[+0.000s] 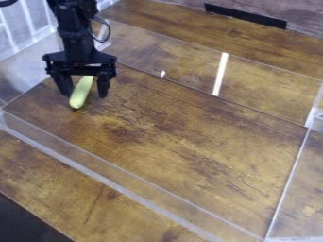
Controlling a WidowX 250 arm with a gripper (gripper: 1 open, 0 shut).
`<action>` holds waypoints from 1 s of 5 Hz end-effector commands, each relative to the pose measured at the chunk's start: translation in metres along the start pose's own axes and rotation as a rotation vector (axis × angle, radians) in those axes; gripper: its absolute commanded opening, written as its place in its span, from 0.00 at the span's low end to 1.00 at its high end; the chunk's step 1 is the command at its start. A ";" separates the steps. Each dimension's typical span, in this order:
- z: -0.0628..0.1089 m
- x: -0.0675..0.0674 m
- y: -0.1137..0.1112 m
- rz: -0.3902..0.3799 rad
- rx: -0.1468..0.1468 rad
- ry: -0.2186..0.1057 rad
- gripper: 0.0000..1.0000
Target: Move the green spoon to the right
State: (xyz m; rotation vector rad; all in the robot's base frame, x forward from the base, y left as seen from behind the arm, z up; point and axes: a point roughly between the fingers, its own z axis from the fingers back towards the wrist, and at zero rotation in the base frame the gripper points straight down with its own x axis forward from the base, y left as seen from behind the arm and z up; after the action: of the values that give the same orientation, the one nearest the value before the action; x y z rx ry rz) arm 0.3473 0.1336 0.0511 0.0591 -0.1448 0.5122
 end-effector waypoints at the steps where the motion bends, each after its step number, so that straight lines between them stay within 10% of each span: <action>1: 0.051 0.023 0.014 0.015 -0.021 -0.129 1.00; 5: 0.079 0.025 0.004 0.056 -0.002 -0.151 1.00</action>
State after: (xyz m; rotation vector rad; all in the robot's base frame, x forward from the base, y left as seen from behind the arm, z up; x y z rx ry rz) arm 0.3520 0.1423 0.0948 0.0791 -0.1886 0.5693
